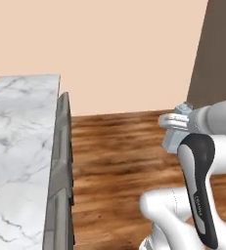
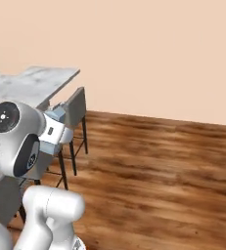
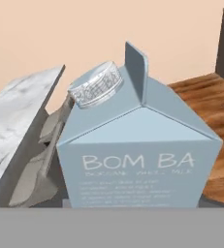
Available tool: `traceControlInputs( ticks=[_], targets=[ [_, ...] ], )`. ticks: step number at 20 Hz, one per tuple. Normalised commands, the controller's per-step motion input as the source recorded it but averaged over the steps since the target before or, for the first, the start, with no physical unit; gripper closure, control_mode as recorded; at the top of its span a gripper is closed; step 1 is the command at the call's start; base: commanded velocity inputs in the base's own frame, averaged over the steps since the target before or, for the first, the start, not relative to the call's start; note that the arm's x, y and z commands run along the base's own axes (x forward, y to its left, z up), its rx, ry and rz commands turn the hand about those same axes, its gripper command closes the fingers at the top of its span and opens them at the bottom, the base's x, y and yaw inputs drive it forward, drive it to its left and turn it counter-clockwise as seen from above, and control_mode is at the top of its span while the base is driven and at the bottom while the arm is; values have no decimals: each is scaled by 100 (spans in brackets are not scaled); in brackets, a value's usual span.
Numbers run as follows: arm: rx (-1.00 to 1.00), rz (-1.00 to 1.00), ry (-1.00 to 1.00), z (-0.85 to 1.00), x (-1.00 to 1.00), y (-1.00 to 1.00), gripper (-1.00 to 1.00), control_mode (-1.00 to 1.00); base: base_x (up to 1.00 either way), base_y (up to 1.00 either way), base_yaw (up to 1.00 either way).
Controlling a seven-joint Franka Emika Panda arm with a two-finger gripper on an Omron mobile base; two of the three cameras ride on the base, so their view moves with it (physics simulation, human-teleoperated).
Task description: Take a sugar cube from the saucer and place it inside the coffee. Then, grab milk from the fridge and place it next to the coffee on the counter to sweeten the coffee.
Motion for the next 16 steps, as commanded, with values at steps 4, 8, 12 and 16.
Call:
traceControlInputs(
  ticks=[4, 8, 12, 16],
  targets=[
    [0, 0, 0, 0, 0, 0, 100, 100, 100, -44, 45],
    [0, 0, 0, 0, 0, 0, 100, 100, 100, -86, 35],
    [0, 0, 0, 0, 0, 0, 100, 100, 94, -100, 34],
    [0, 0, 0, 0, 0, 0, 100, 100, 99, -100, 31]
  ],
)
